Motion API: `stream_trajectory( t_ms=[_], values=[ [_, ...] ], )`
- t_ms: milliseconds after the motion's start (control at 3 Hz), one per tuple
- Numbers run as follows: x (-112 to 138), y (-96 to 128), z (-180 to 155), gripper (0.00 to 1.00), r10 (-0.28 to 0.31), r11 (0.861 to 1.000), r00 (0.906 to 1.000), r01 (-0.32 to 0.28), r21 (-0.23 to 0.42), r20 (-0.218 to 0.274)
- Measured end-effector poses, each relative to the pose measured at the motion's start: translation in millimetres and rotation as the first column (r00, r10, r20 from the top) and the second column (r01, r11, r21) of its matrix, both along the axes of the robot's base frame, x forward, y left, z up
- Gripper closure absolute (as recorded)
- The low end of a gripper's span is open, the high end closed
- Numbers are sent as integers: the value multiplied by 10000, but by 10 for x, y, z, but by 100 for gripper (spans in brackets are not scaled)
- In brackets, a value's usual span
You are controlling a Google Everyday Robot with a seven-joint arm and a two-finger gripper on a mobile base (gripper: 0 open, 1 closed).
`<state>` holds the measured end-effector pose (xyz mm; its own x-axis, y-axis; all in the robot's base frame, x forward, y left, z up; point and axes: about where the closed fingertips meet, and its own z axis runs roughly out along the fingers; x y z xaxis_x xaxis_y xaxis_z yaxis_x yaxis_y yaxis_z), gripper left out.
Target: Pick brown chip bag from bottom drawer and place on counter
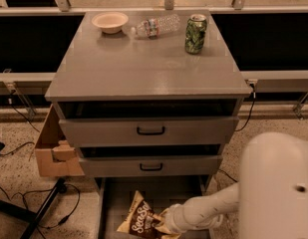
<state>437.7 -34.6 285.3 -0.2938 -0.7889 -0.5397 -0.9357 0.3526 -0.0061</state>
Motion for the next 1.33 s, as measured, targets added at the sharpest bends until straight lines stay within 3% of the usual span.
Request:
stream_trajectory(
  t_ms=[333, 667, 1000, 1333],
  values=[
    [-164, -260, 559, 100, -312, 9986, 9993, 302, 444, 213],
    [-179, -518, 1060, 100, -1508, 9843, 9883, 1480, 959, 220],
    [-190, -656, 1553, 100, -2263, 9683, 9735, 2212, 1158, 326],
    [-141, -784, 2153, 100, -2902, 9538, 9557, 2847, 962, 485]
  ],
)
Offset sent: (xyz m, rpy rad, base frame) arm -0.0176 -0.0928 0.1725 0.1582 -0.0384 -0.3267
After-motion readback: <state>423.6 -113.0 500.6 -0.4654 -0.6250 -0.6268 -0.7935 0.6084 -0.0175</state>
